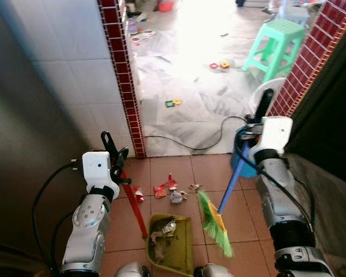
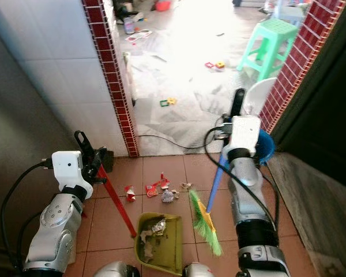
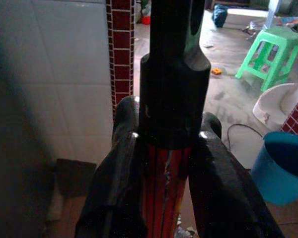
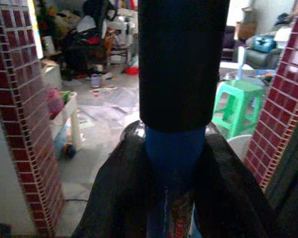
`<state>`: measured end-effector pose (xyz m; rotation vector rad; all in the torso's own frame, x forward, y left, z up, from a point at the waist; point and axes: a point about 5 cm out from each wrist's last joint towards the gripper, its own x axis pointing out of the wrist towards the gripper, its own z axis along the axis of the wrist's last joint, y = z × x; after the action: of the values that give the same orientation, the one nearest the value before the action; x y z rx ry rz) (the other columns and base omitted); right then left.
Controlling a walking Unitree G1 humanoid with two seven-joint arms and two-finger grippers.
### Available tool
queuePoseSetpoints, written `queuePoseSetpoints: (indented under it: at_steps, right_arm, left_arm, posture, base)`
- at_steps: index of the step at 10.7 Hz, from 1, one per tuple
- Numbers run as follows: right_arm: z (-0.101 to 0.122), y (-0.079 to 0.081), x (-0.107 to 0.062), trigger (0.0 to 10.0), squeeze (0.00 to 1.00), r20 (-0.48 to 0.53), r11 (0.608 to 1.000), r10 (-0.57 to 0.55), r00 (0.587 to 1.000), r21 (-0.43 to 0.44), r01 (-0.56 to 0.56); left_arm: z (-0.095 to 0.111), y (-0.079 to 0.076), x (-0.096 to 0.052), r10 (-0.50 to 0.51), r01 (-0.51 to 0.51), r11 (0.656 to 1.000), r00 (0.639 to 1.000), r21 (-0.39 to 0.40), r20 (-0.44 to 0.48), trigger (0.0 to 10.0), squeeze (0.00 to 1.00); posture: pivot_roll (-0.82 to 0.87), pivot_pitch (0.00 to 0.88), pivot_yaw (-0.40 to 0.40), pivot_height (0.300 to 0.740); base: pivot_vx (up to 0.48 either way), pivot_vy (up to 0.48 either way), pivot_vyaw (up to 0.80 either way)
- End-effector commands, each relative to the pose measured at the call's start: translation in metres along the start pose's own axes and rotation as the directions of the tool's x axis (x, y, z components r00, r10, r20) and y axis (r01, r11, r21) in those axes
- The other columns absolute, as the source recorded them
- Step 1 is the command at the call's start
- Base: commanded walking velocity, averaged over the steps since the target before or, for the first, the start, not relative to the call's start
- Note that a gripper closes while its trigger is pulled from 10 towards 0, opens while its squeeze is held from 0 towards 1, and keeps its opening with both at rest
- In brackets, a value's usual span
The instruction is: Sweep floor
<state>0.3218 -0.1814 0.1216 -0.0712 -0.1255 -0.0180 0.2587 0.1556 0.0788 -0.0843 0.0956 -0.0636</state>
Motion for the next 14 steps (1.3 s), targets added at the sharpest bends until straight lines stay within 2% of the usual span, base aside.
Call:
queuePoseSetpoints:
  at_steps: [1,8,11,14]
  right_arm:
    - [0.0045,-0.0010,0.0010,10.0,0.00,0.011,1.000,0.004,1.000,-0.002,-0.004]
    - [0.0022,-0.0001,0.0002,10.0,0.00,-0.001,1.000,0.015,1.000,-0.005,-0.015]
    - [0.0024,-0.0022,0.0004,10.0,0.00,-0.003,1.000,0.015,1.000,-0.012,-0.015]
    - [0.0017,-0.0042,0.0005,10.0,0.00,-0.007,1.000,0.008,1.000,-0.018,-0.008]
  left_arm:
    - [0.0147,-0.0003,0.0039,0.004,-0.004,1.000,0.998,-0.001,0.059,10.0,0.00]
    - [0.0148,-0.0017,0.0040,0.000,0.000,1.000,0.998,0.000,0.058,10.0,0.00]
    - [0.0154,-0.0036,0.0050,0.015,-0.013,0.999,0.998,-0.039,0.066,10.0,0.00]
    - [0.0189,-0.0041,0.0094,0.015,-0.012,0.999,0.997,-0.044,0.078,10.0,0.00]
  posture:
    - [-0.06,0.000,0.034,0.740]
    - [-0.06,0.000,0.036,0.740]
    - [-0.07,0.000,0.030,0.740]
    - [-0.07,0.000,0.031,0.740]
  base:
    - [0.000,-0.307,0.00]
    - [0.000,-0.298,0.00]
    - [0.000,0.000,0.00]
    - [0.000,0.000,0.00]
